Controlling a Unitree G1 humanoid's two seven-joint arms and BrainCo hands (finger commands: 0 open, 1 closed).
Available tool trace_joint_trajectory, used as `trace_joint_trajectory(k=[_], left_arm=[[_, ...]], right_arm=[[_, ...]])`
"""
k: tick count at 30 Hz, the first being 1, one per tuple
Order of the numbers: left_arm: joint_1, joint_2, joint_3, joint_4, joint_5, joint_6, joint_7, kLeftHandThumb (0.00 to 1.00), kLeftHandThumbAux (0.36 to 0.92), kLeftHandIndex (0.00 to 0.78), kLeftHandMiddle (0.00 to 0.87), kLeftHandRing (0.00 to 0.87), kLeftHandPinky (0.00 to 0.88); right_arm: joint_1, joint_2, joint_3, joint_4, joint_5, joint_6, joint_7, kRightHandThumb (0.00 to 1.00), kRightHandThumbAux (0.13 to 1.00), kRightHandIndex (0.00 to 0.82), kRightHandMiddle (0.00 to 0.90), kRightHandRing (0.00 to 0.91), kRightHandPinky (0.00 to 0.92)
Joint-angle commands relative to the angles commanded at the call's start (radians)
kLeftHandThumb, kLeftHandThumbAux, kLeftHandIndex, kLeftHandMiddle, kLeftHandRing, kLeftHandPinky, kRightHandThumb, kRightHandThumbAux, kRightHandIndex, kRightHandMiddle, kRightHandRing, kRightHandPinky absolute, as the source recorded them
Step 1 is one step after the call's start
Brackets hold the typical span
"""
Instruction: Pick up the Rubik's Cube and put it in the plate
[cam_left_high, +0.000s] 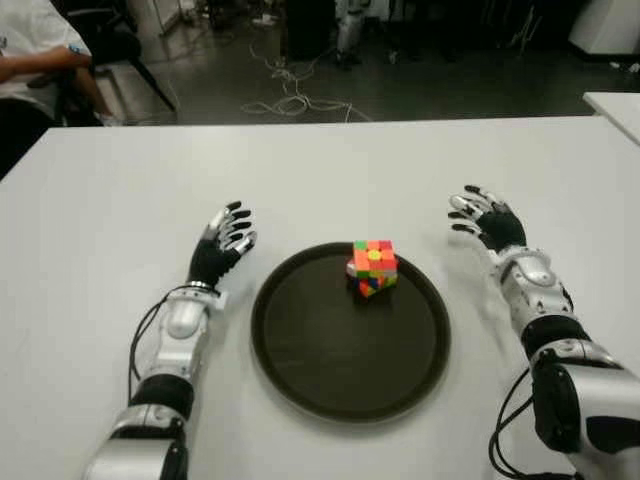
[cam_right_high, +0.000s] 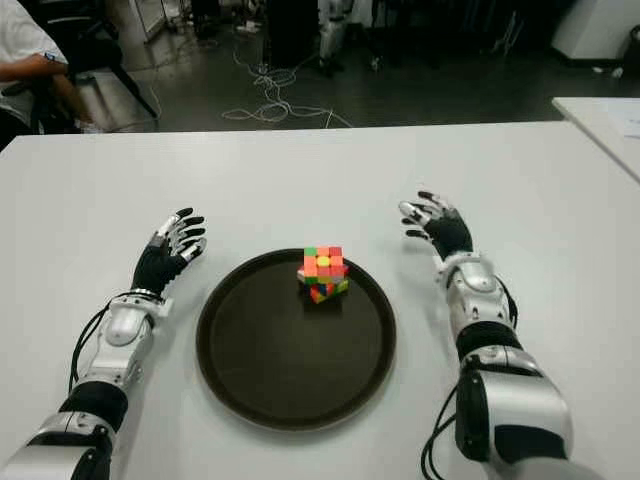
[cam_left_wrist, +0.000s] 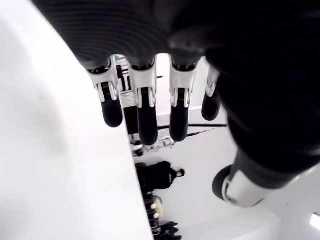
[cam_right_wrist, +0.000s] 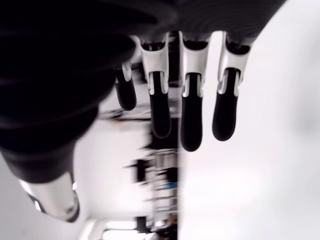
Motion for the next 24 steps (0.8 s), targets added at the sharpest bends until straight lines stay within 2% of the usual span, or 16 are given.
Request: trace_joint_trajectory(k=[12, 24], left_arm=[[-0.001, -0.003, 0.002, -0.005, 0.005, 0.005, -0.008, 0.019, 0.710, 0.136, 0.227, 0.206, 0.193], [-0.004, -0.002, 0.007, 0.006, -0.002, 0.000, -0.020, 0.047, 0.711, 0.150, 0.239, 0.215, 0.193]], right_arm=[[0.009, 0.007, 0.014, -0.001, -0.030, -0.049, -0.032, 0.123, 0.699, 0.343, 0.433, 0.477, 0.479], [0.006, 0.014, 0.031, 0.002, -0.057, -0.046, -0.074, 0.125, 0.722, 0.351, 0.442, 0.481, 0.511]])
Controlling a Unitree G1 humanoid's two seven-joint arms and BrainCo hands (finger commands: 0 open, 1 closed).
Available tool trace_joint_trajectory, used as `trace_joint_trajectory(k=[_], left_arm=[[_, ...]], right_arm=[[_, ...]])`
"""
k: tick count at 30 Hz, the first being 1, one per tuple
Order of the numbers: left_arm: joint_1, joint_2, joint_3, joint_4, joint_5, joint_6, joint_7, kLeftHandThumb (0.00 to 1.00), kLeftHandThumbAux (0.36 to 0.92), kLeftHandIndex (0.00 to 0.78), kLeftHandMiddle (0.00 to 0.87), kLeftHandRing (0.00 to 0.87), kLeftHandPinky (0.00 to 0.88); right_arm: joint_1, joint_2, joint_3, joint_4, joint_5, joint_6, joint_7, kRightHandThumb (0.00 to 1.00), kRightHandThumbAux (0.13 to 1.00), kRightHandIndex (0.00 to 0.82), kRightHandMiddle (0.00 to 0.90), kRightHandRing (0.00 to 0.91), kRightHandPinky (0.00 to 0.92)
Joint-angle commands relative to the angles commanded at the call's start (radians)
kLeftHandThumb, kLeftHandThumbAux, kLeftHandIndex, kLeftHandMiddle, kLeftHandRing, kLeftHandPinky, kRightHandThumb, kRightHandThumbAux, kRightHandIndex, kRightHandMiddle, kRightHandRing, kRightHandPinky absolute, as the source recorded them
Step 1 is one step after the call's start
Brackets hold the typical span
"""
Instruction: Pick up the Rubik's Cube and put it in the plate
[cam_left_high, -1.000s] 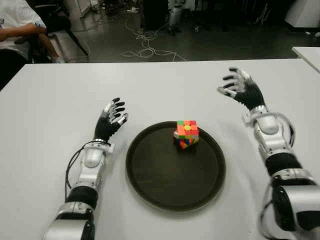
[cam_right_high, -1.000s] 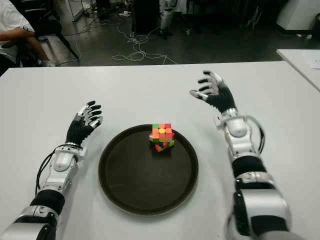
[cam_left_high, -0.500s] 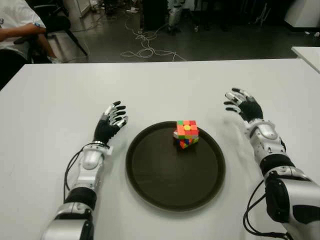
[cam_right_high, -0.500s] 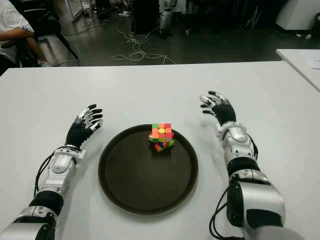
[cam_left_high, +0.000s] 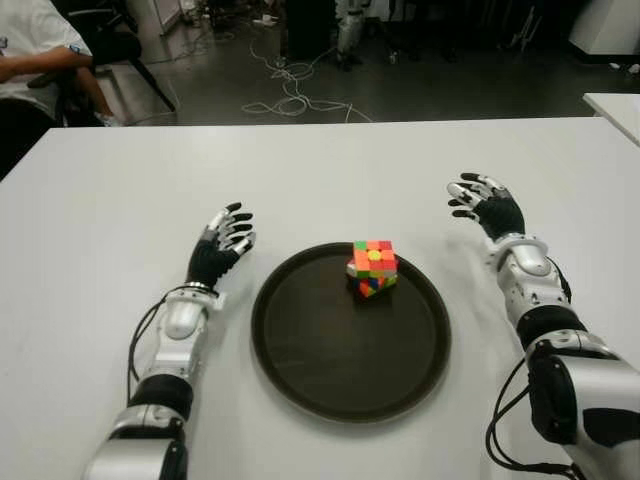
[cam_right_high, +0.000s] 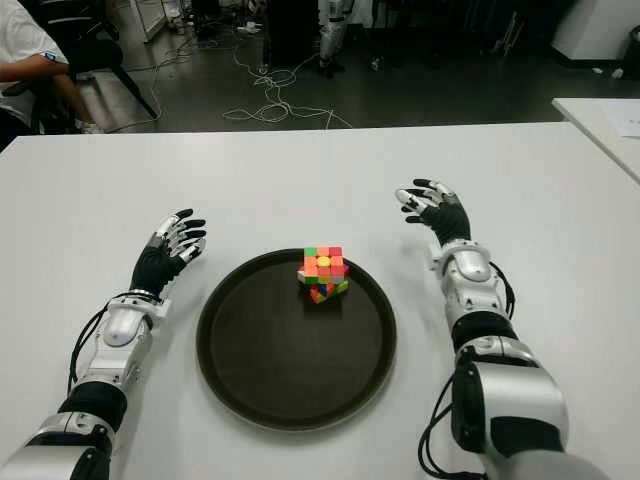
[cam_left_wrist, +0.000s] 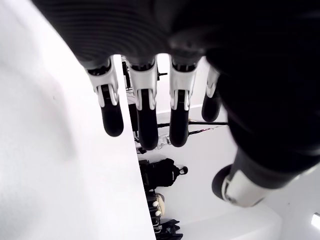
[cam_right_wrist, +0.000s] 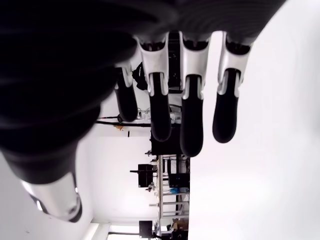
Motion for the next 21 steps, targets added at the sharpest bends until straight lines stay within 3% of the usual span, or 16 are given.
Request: trace_joint_trajectory(k=[21], left_arm=[[0.003, 0.005, -0.003, -0.011, 0.018, 0.003, 0.024, 0.020, 0.673, 0.134, 0.214, 0.190, 0.155]], right_arm=[[0.010, 0.012, 0.029, -0.013, -0.044, -0.054, -0.043, 0.149, 0.771, 0.395, 0.441, 0.467, 0.475]])
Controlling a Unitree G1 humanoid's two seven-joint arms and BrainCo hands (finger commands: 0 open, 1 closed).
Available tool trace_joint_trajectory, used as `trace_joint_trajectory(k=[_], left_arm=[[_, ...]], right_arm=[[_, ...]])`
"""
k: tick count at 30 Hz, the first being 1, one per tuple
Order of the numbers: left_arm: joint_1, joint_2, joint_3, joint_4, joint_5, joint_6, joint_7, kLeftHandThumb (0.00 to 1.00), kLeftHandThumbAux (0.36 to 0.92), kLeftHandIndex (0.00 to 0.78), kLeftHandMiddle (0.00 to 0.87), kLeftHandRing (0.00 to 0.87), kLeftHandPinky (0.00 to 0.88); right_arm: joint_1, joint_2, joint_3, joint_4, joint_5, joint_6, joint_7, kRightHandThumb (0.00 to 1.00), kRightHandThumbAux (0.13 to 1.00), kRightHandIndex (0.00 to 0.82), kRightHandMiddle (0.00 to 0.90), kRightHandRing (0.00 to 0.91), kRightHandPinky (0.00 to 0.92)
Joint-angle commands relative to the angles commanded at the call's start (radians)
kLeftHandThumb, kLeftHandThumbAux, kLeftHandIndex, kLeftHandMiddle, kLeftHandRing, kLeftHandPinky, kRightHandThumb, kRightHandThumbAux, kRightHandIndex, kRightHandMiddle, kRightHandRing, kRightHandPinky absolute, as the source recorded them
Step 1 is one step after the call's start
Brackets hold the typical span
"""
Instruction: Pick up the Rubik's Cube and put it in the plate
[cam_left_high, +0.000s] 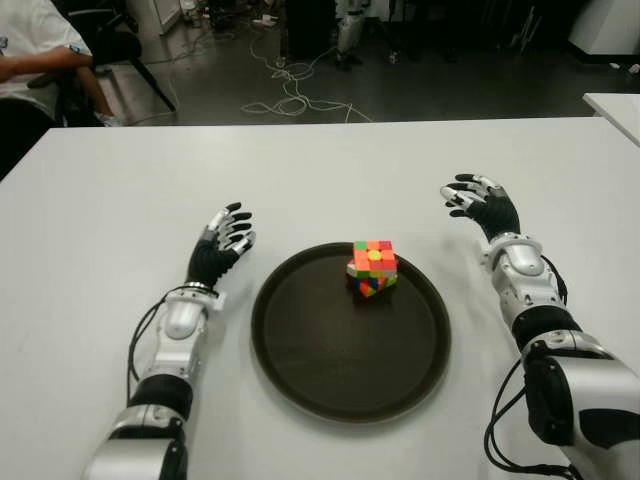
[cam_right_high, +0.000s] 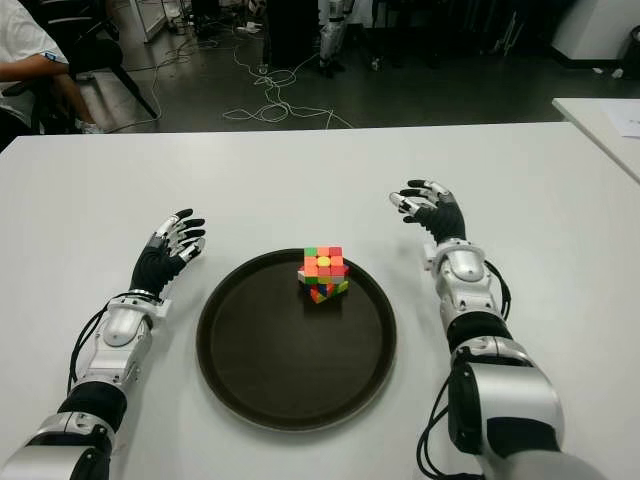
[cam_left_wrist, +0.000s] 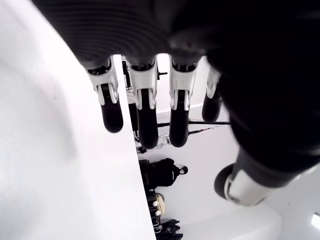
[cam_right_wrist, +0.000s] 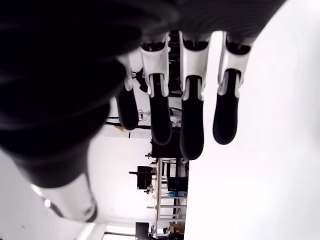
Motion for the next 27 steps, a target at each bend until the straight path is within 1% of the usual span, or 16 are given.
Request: trace_joint_trajectory(k=[2, 5, 6, 7, 8, 9, 12, 16, 20, 27], left_arm=[[-0.001, 0.000, 0.001, 0.001, 0.003, 0.000, 0.005, 0.022, 0.673, 0.132, 0.212, 0.189, 0.153], [-0.001, 0.000, 0.002, 0.003, 0.006, -0.001, 0.012, 0.035, 0.670, 0.131, 0.208, 0.185, 0.154], [-0.001, 0.000, 0.003, 0.003, 0.007, -0.003, 0.014, 0.035, 0.666, 0.131, 0.204, 0.181, 0.152], [-0.001, 0.000, 0.003, 0.003, 0.007, -0.004, 0.015, 0.035, 0.665, 0.131, 0.204, 0.181, 0.153], [-0.001, 0.001, 0.003, 0.003, 0.007, -0.006, 0.017, 0.035, 0.663, 0.132, 0.203, 0.180, 0.155], [-0.001, 0.001, 0.003, 0.002, 0.007, -0.006, 0.017, 0.033, 0.664, 0.134, 0.203, 0.178, 0.155], [-0.001, 0.002, 0.004, 0.001, 0.007, -0.006, 0.019, 0.028, 0.670, 0.140, 0.203, 0.178, 0.162], [0.000, 0.001, 0.005, 0.000, 0.003, -0.003, 0.018, 0.029, 0.671, 0.143, 0.196, 0.178, 0.165], [-0.001, 0.000, 0.008, 0.001, 0.000, -0.001, 0.019, 0.021, 0.673, 0.136, 0.193, 0.169, 0.138], [-0.006, -0.003, 0.013, 0.008, -0.005, 0.001, 0.019, 0.028, 0.696, 0.131, 0.199, 0.170, 0.143]], right_arm=[[0.000, 0.002, 0.002, 0.000, 0.000, -0.004, -0.002, 0.151, 0.773, 0.400, 0.445, 0.468, 0.473], [0.001, 0.004, 0.003, -0.001, 0.000, -0.008, -0.004, 0.186, 0.782, 0.430, 0.451, 0.470, 0.473], [0.001, 0.005, 0.003, -0.001, -0.002, -0.009, -0.006, 0.363, 0.763, 0.427, 0.454, 0.471, 0.473], [0.000, 0.005, 0.004, -0.001, -0.003, -0.010, -0.007, 0.426, 0.757, 0.426, 0.455, 0.471, 0.474], [0.000, 0.005, 0.005, -0.001, -0.005, -0.012, -0.009, 0.518, 0.747, 0.425, 0.457, 0.472, 0.474], [0.000, 0.006, 0.006, -0.001, -0.006, -0.012, -0.011, 0.577, 0.740, 0.424, 0.460, 0.474, 0.475], [0.000, 0.006, 0.011, 0.001, -0.012, -0.015, -0.018, 0.648, 0.732, 0.423, 0.470, 0.480, 0.479], [0.001, 0.006, 0.016, 0.002, -0.019, -0.018, -0.024, 0.672, 0.730, 0.422, 0.478, 0.484, 0.482], [0.001, 0.006, 0.023, 0.001, -0.029, -0.022, -0.032, 0.675, 0.731, 0.420, 0.475, 0.480, 0.473], [0.000, 0.003, 0.030, 0.010, -0.035, -0.027, -0.038, 0.676, 0.732, 0.419, 0.455, 0.463, 0.457]])
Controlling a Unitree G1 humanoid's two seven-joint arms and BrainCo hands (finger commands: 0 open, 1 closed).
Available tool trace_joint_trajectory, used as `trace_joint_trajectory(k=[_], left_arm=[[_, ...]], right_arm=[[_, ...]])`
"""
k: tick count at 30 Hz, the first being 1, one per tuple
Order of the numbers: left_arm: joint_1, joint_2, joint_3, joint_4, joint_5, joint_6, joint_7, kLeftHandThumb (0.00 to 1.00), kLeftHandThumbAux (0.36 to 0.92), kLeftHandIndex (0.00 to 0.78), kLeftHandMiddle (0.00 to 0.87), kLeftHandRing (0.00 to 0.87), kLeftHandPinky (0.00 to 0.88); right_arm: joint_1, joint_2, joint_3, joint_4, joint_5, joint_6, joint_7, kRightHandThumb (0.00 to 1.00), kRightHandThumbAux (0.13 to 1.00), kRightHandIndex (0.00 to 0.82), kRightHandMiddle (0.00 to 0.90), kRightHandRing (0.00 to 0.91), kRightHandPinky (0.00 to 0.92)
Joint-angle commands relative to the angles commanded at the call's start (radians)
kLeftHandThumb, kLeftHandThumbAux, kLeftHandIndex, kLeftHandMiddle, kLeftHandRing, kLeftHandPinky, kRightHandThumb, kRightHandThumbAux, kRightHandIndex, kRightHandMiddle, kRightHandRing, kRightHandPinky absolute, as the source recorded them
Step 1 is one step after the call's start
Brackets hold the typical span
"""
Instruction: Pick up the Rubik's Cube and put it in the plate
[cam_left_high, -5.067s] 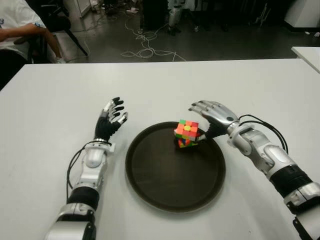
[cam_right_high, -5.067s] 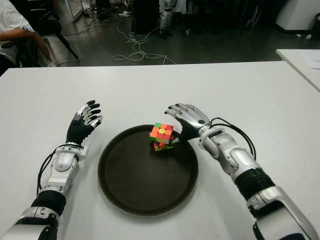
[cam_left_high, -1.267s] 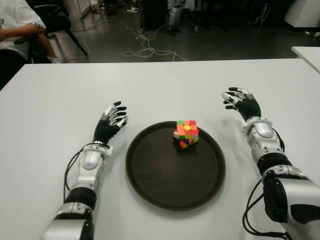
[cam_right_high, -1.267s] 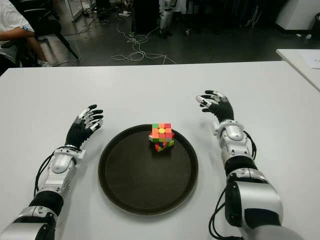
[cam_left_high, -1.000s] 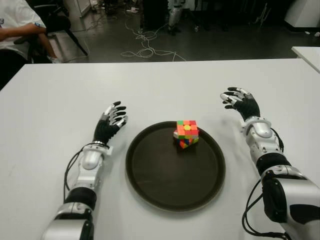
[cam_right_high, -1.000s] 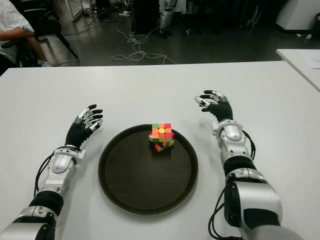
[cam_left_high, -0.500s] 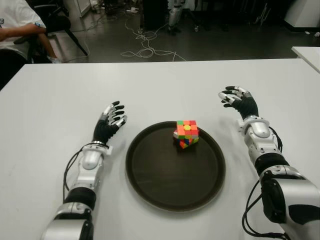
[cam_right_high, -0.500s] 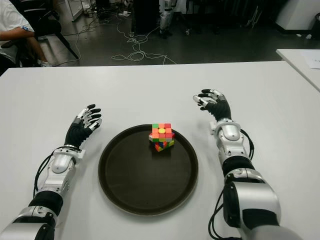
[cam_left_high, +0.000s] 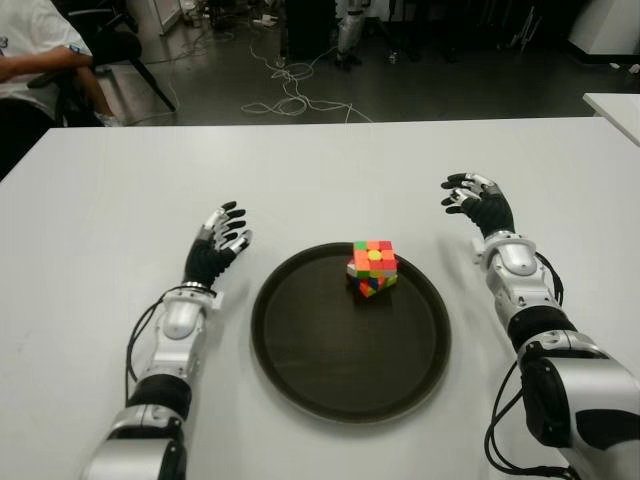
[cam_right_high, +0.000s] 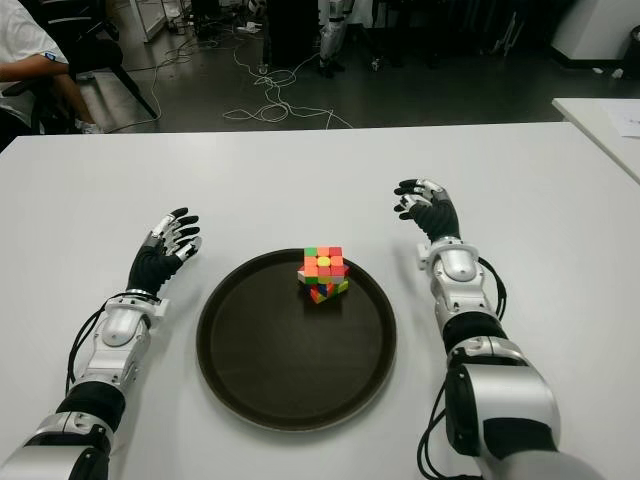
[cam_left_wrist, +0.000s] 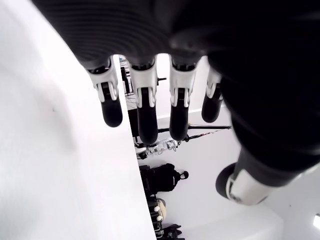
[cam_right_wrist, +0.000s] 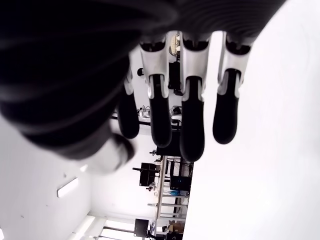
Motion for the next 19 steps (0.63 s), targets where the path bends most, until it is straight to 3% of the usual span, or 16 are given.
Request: trace_joint_trajectory(k=[10, 19], left_arm=[[0.003, -0.007, 0.003, -0.011, -0.008, -0.012, -0.011, 0.043, 0.697, 0.135, 0.210, 0.180, 0.152], [-0.002, -0.004, -0.001, -0.008, -0.008, 0.011, -0.025, 0.049, 0.698, 0.126, 0.210, 0.185, 0.166]], right_arm=[[-0.002, 0.000, 0.002, 0.009, 0.002, -0.008, -0.003, 0.675, 0.733, 0.418, 0.469, 0.479, 0.468], [-0.005, -0.001, 0.006, 0.015, -0.004, -0.014, -0.005, 0.675, 0.735, 0.417, 0.462, 0.477, 0.465]])
